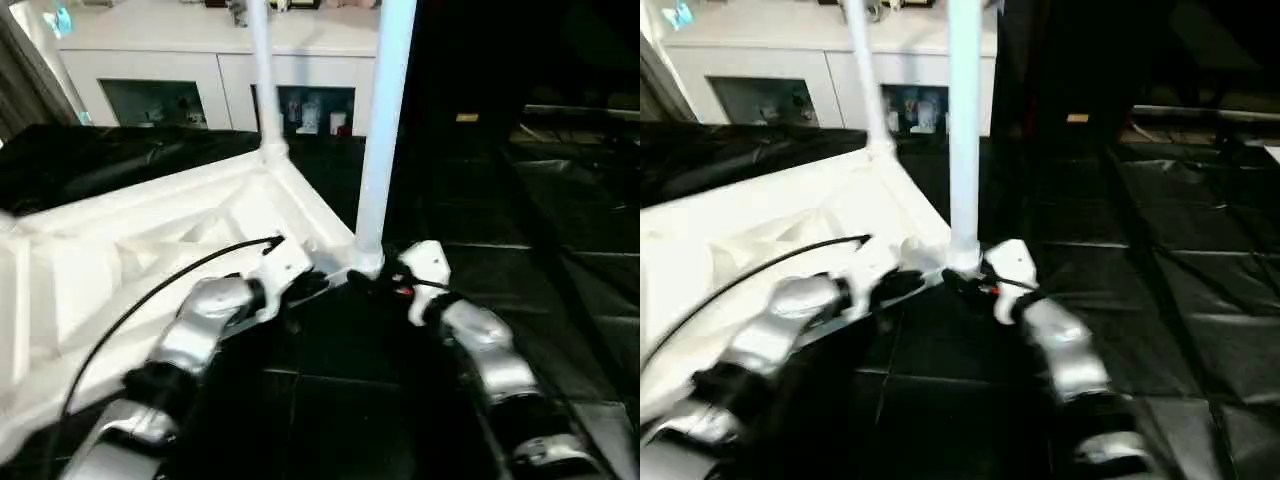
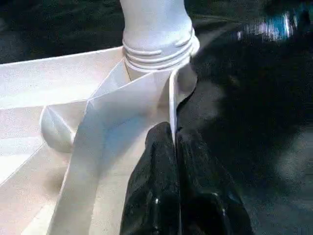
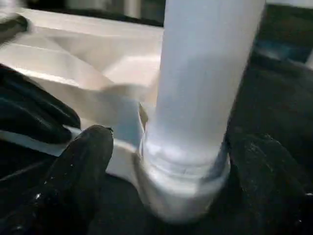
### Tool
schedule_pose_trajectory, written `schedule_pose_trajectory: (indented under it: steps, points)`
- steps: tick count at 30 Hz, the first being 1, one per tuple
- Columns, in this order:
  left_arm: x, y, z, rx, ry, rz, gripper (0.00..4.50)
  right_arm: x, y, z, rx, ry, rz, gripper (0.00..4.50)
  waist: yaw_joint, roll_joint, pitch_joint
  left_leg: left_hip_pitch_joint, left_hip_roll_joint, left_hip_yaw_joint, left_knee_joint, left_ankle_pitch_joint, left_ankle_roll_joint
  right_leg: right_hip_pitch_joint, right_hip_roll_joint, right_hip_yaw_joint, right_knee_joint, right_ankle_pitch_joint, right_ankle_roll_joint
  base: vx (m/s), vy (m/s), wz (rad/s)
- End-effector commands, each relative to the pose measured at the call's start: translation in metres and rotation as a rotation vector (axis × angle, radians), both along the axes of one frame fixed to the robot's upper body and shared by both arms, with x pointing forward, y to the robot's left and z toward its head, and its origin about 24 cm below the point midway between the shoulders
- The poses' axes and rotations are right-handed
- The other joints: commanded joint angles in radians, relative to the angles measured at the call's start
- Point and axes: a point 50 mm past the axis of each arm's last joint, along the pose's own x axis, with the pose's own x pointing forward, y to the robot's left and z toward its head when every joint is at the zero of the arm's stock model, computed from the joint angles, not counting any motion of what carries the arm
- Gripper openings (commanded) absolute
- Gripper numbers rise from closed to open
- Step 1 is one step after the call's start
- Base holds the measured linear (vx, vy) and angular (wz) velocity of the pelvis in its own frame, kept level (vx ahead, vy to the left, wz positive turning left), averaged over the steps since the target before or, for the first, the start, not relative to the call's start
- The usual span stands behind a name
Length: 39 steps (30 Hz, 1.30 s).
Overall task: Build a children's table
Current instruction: Rotate leg to tighten
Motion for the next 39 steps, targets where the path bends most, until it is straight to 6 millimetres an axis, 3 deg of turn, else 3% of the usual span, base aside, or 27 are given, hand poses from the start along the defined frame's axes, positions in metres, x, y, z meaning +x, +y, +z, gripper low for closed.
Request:
schedule_pose_trajectory:
  steps: [1,7,14,19,27,28,39]
  points:
    - [-0.012,-0.004,-0.01,0.0,0.053,-0.087,0.0,-0.004,0.006,0.004,0.001,-0.017,0.099,3.96,0.008,-0.01,-0.052,-0.017,0.05,-0.012,-0.057,-0.068,0.148,0.063,-0.09,0.056,-0.062,-0.081,-0.245,0.0,0.0,0.0]
    - [-0.024,0.002,-0.008,-0.05,0.107,-0.206,0.0,-0.01,-0.004,0.006,-0.029,0.006,0.221,3.96,0.02,-0.008,-0.049,-0.012,0.058,-0.011,-0.061,-0.094,0.128,0.061,-0.09,0.056,-0.063,-0.121,-0.253,0.0,0.0,0.0]
    - [-0.025,0.009,-0.007,-0.04,0.121,-0.219,0.0,-0.014,-0.007,0.001,-0.062,0.047,0.297,3.96,0.029,-0.011,-0.047,-0.01,0.055,-0.011,-0.062,-0.112,0.103,0.061,-0.09,0.056,-0.067,-0.177,-0.228,0.0,0.0,0.0]
    - [-0.025,0.011,-0.006,-0.042,0.122,-0.216,0.0,-0.013,-0.008,0.002,-0.049,0.054,0.302,3.54,0.029,-0.012,-0.051,-0.013,0.053,-0.011,-0.059,-0.077,0.11,0.064,-0.089,0.056,-0.061,-0.13,-0.23,0.0,0.0,0.0]
    - [-0.025,0.012,-0.005,-0.041,0.131,-0.224,0.0,-0.013,-0.011,0.003,-0.032,0.063,0.316,3.02,0.034,-0.011,-0.051,-0.012,0.054,-0.01,-0.058,-0.077,0.113,0.062,-0.088,0.054,-0.062,-0.146,-0.227,0.0,0.0,0.0]
    - [-0.025,0.012,-0.005,-0.04,0.134,-0.225,0.0,-0.014,-0.011,0.002,-0.035,0.067,0.318,2.78,0.034,-0.011,-0.051,-0.012,0.054,-0.01,-0.058,-0.077,0.113,0.062,-0.089,0.055,-0.062,-0.145,-0.228,0.0,0.0,0.0]
    - [-0.025,0.012,-0.007,-0.027,0.135,-0.221,0.0,-0.016,-0.011,-0.004,-0.054,0.086,0.308,2.59,0.04,-0.009,-0.053,-0.012,0.053,-0.01,-0.056,-0.064,0.111,0.064,-0.087,0.053,-0.058,-0.116,-0.232,0.0,0.0,0.0]
